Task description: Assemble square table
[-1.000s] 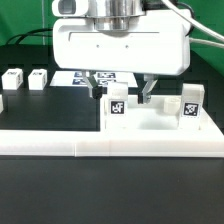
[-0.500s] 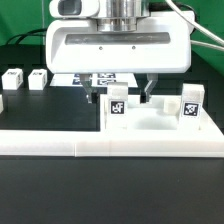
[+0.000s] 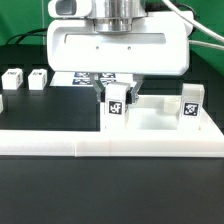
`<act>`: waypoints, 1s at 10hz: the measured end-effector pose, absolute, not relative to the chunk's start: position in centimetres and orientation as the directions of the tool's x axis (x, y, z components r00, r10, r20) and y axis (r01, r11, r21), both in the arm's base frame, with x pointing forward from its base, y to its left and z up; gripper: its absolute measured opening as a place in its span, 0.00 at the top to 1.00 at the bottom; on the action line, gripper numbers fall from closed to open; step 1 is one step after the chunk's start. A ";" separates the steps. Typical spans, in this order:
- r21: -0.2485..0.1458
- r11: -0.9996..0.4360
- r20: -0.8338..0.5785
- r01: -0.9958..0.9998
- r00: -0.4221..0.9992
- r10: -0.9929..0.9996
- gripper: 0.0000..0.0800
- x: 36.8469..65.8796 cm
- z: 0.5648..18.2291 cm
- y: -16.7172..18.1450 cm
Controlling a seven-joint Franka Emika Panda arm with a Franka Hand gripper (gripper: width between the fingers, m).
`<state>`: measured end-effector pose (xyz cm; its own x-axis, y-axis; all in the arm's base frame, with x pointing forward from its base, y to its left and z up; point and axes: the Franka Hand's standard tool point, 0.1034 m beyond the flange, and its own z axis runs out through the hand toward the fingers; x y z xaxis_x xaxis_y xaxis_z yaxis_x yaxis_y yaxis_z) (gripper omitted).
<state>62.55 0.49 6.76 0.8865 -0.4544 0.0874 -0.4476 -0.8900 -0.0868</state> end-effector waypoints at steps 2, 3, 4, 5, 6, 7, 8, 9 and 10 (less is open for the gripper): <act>-0.089 -0.702 0.060 -0.706 0.700 -0.711 0.64 62.6 6.7 0.3; -0.089 -0.551 0.030 -0.830 0.551 -0.834 0.64 62.7 6.7 0.2; -0.082 -0.438 0.005 -0.895 0.439 -0.899 0.64 62.7 6.7 0.0; -0.086 -0.337 -0.022 -0.938 0.340 -0.940 0.64 62.7 6.7 -0.1; -0.088 -0.175 -0.062 -0.981 0.180 -0.982 0.64 62.6 6.7 -0.3; -0.080 -0.061 -0.082 -0.995 0.067 -0.994 0.64 62.5 6.7 -0.3; -0.069 -0.011 -0.089 -0.998 0.017 -0.996 0.64 62.5 6.6 -0.1; -0.056 0.076 -0.096 -0.996 -0.070 -0.993 0.64 62.4 6.6 0.2; -0.045 0.125 -0.097 -0.991 -0.120 -0.988 0.64 62.2 6.5 0.6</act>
Offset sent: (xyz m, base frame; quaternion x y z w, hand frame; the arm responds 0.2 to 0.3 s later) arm 0.0309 0.0069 0.0071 0.0041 -0.0099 0.4115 0.9113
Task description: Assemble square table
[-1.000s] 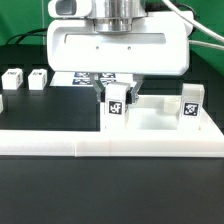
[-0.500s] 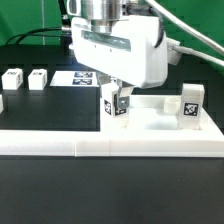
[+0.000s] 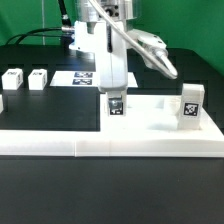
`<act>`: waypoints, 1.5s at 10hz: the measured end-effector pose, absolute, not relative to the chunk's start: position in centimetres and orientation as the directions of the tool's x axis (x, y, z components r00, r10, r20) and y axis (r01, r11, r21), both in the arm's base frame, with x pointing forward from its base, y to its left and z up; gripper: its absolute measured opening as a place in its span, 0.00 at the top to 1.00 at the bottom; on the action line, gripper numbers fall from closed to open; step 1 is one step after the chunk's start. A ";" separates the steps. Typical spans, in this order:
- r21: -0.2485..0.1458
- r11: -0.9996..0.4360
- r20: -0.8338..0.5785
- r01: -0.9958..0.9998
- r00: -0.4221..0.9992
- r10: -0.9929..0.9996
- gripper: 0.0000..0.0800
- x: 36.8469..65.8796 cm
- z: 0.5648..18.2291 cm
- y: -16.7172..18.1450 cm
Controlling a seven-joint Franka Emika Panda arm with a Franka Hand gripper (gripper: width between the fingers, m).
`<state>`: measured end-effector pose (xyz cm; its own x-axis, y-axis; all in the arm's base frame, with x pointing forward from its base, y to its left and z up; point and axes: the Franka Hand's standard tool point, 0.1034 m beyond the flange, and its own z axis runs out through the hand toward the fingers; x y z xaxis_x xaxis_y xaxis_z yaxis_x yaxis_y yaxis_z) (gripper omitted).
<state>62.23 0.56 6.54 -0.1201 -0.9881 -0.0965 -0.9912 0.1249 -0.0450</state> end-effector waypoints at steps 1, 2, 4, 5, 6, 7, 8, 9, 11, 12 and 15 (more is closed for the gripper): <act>-0.046 0.132 -0.096 -0.990 -0.127 -0.987 0.64 62.2 6.6 0.7; -0.046 0.130 -0.096 -0.990 -0.126 -0.987 0.63 62.2 6.6 0.6; -0.050 0.080 -0.093 -0.996 -0.075 -0.993 0.34 62.2 6.5 0.7; -0.063 -0.037 -0.083 -0.997 0.042 -0.996 0.34 62.1 6.3 0.7; -0.077 -0.169 -0.074 -0.983 0.174 -0.982 0.22 62.1 6.4 0.8; -0.098 -0.285 -0.055 -0.953 0.291 -0.955 0.22 62.3 6.5 0.8; -0.104 -0.340 -0.045 -0.935 0.346 -0.937 0.19 62.3 6.4 0.8; -0.105 -0.382 -0.040 -0.918 0.388 -0.921 0.19 62.3 6.4 0.8; -0.109 -0.515 -0.023 -0.850 0.520 -0.854 0.19 62.3 6.4 0.7; -0.106 -0.604 -0.006 -0.790 0.608 -0.794 0.19 62.3 6.3 0.5; -0.042 -0.934 0.069 -0.356 0.931 -0.358 0.19 62.4 6.4 1.5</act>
Offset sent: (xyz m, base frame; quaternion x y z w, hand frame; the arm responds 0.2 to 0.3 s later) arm 0.0000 0.0000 0.0000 0.0000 0.0000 -0.0650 0.9979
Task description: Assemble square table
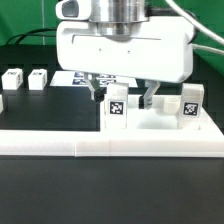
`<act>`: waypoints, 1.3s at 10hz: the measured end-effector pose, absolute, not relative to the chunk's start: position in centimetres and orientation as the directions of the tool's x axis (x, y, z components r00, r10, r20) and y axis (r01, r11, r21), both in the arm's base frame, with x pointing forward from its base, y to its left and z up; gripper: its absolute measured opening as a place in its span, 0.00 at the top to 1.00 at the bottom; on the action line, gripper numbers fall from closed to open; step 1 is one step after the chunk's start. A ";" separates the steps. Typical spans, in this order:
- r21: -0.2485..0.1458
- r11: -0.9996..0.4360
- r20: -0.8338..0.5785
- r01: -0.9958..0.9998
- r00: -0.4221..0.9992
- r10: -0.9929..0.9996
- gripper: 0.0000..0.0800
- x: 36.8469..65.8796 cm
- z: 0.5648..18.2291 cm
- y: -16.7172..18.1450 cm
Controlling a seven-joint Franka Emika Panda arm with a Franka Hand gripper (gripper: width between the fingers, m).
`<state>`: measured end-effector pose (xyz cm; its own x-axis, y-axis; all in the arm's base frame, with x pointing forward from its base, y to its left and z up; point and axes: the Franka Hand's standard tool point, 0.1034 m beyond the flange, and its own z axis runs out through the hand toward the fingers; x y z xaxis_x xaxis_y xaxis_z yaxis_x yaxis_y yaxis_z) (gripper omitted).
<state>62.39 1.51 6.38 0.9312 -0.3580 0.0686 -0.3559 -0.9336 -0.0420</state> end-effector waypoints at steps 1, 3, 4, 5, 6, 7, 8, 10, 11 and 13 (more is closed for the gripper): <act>-0.029 -0.978 0.075 -0.204 0.976 -0.206 0.19 61.9 6.2 1.4; -0.025 -0.985 0.078 -0.168 0.982 -0.170 0.22 61.7 6.2 1.0; -0.027 -0.982 0.077 -0.187 0.979 -0.188 0.22 61.7 6.2 1.0; -0.028 -0.979 0.077 -0.200 0.977 -0.201 0.44 61.7 6.1 1.0; -0.033 -0.964 0.075 -0.264 0.961 -0.266 0.64 61.7 6.1 1.0; -0.037 -0.949 0.073 -0.312 0.947 -0.314 0.64 61.7 6.1 0.9; -0.043 -0.922 0.070 -0.385 0.919 -0.388 0.64 61.7 6.1 1.0; -0.054 -0.833 0.065 -0.551 0.830 -0.554 0.64 62.0 6.1 1.0; -0.058 -0.737 0.052 -0.674 0.735 -0.676 0.64 62.1 6.2 1.0; -0.068 -0.536 0.024 -0.842 0.536 -0.844 0.64 62.3 6.1 0.9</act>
Offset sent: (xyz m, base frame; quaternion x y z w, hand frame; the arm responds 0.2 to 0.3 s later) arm 0.0000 0.0000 0.0000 0.0000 0.0000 0.0650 0.9979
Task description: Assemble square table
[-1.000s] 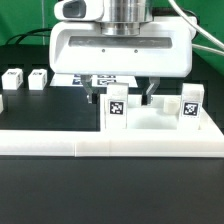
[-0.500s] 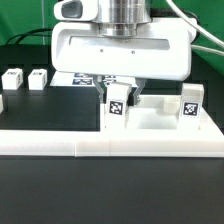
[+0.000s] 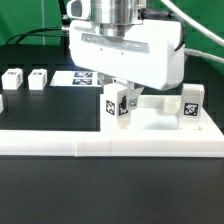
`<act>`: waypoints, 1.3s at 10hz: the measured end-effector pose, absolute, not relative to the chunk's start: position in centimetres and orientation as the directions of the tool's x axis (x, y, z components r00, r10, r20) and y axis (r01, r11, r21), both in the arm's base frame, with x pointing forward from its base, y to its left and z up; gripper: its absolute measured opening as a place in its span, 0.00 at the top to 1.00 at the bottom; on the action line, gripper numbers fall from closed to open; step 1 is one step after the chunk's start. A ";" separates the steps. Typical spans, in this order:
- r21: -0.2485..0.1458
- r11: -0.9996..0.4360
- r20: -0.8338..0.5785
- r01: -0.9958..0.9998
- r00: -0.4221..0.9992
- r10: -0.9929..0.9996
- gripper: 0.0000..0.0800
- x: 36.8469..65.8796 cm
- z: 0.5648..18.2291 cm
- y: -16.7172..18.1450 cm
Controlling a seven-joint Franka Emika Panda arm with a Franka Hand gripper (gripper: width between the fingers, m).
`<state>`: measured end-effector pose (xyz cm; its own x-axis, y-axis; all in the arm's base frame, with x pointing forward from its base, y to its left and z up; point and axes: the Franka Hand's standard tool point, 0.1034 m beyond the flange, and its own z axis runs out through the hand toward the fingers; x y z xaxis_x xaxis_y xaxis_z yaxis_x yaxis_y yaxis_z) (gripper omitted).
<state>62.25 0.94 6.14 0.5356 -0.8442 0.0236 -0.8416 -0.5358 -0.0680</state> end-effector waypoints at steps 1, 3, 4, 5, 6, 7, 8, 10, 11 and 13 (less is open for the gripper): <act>-0.077 -0.439 0.008 -0.895 0.440 -0.898 0.64 62.3 6.1 0.9; -0.091 -0.203 -0.044 -0.975 0.208 -0.977 0.64 62.3 6.1 0.9; -0.094 -0.090 -0.070 -0.991 0.097 -0.993 0.64 62.3 6.1 0.8; -0.086 0.061 -0.095 -0.994 -0.053 -0.994 0.64 62.4 6.0 1.0; -0.077 0.146 -0.105 -0.986 -0.138 -0.985 0.64 62.4 6.0 1.0; -0.069 0.208 -0.109 -0.976 -0.200 -0.974 0.64 62.4 5.9 1.1; -0.059 0.284 -0.112 -0.957 -0.276 -0.955 0.64 62.4 5.9 1.0; -0.049 0.342 -0.114 -0.938 -0.335 -0.935 0.64 62.4 5.9 1.0; -0.044 0.384 -0.115 -0.922 -0.378 -0.919 0.64 62.3 5.9 0.9; -0.039 0.422 -0.114 -0.906 -0.415 -0.903 0.64 62.3 5.9 0.9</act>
Offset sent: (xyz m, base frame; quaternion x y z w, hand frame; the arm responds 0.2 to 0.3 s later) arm 0.0261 0.0026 0.0024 0.0927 -0.0369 0.3163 0.9434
